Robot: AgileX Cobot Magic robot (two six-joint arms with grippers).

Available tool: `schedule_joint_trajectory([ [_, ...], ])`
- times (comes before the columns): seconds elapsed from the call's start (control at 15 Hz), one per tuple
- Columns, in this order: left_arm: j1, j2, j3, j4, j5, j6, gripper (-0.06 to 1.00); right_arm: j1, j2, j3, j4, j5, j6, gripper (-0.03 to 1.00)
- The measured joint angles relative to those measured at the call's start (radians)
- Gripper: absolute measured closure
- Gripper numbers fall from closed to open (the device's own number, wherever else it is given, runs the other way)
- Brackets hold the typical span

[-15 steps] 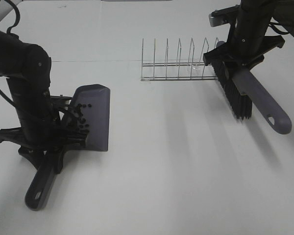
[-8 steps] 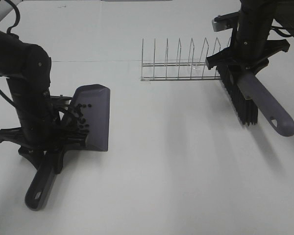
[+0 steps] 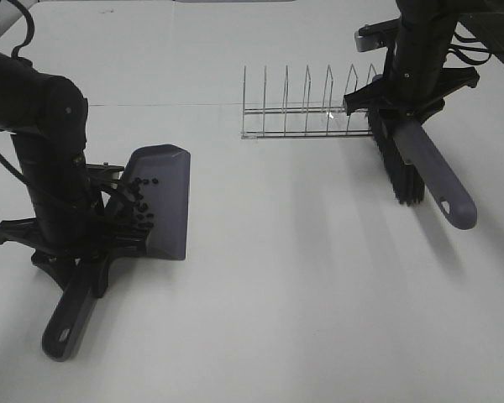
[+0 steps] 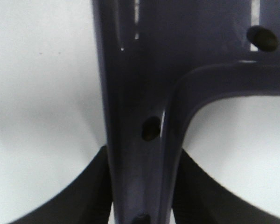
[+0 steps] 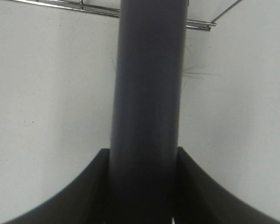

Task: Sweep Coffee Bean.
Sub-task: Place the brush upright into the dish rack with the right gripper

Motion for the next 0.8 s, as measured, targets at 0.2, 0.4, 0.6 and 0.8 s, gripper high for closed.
schedule_joint_trajectory([
  [0.2, 0.000, 0.000, 0.000, 0.001, -0.001, 0.003, 0.63, 0.000, 0.042, -0.106, -0.002, 0.008, 0.003, 0.68],
  [0.4, 0.000, 0.000, 0.000, 0.001, -0.001, 0.003, 0.63, -0.003, 0.110, -0.233, -0.007, 0.058, -0.013, 0.68],
  [0.6, 0.000, 0.000, 0.000, 0.001, -0.001, 0.003, 0.63, -0.020, 0.135, -0.287, 0.009, 0.112, -0.025, 0.68],
  [0.8, 0.000, 0.000, 0.000, 0.001, -0.001, 0.003, 0.63, -0.028, 0.106, -0.290, 0.016, 0.149, -0.061, 0.68],
])
